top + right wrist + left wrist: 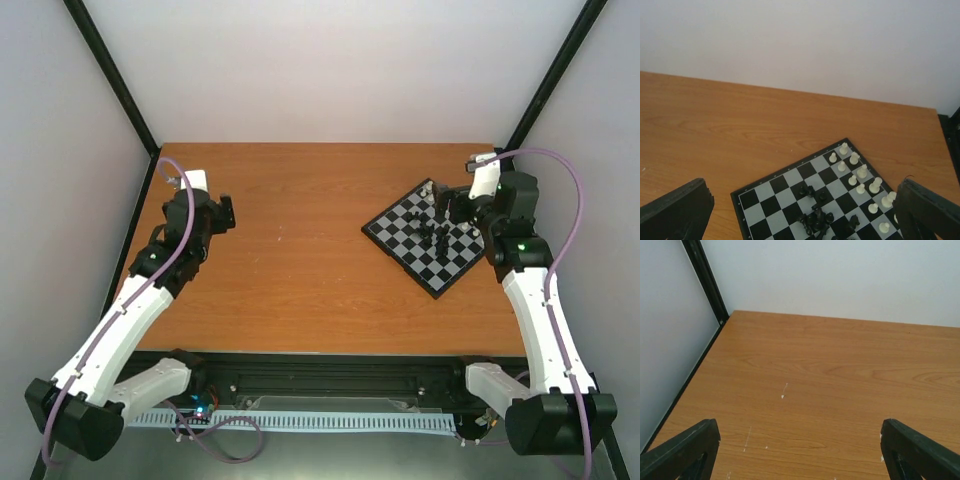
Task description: Set up the chess pieces on the board
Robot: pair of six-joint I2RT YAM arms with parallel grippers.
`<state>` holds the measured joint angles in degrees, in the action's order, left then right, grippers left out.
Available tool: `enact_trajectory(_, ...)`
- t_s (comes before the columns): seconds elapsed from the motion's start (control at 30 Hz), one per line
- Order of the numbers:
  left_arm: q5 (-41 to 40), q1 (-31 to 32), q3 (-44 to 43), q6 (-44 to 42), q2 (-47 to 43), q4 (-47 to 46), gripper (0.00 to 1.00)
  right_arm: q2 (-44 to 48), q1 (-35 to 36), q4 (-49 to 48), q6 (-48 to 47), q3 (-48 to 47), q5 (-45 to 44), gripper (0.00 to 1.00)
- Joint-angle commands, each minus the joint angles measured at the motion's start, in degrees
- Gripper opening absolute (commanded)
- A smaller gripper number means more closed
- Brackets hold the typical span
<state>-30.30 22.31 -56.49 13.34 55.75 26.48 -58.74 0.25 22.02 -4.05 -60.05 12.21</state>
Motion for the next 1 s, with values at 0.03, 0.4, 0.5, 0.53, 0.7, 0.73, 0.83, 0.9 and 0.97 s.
enact_trajectory(0.03,10.1,-5.1,-0.3,3.8,3.7,-1.8,0.86,-3.2,-0.7,0.0,-2.0,0.7,3.0,1.00)
enact_trajectory(0.4,27.7,-8.6,-1.4,8.1,10.5,-3.1,0.60,-17.4,-5.4,0.5,-6.6,-6.6,4.8,0.86)
enact_trajectory(0.5,30.1,-5.9,-2.2,8.6,11.9,-2.6,0.58,-24.2,-8.7,3.5,-8.7,-12.5,6.7,0.68)
enact_trajectory(0.53,30.7,-4.7,-2.4,8.8,12.4,-2.4,0.58,-26.9,-9.9,4.5,-9.0,-15.0,7.3,0.62)
enact_trajectory(0.7,33.2,1.5,-5.0,9.6,15.9,-0.9,0.54,-41.1,-16.8,9.6,-11.0,-28.1,10.4,0.33)
enact_trajectory(0.73,33.7,2.9,-5.7,9.6,16.7,-0.5,0.52,-44.2,-17.9,10.8,-11.6,-30.9,10.5,0.27)
enact_trajectory(0.83,34.3,6.7,-7.2,10.5,18.9,0.0,0.45,-52.7,-21.0,14.0,-13.2,-38.5,9.8,0.10)
enact_trajectory(0.9,34.7,8.9,-7.8,11.3,20.7,-0.3,0.36,-57.9,-22.6,16.5,-13.9,-43.3,9.0,0.06)
enact_trajectory(0.97,35.0,11.3,-8.6,11.9,23.0,-0.5,0.24,-63.0,-23.6,18.9,-14.8,-48.0,7.3,0.04)
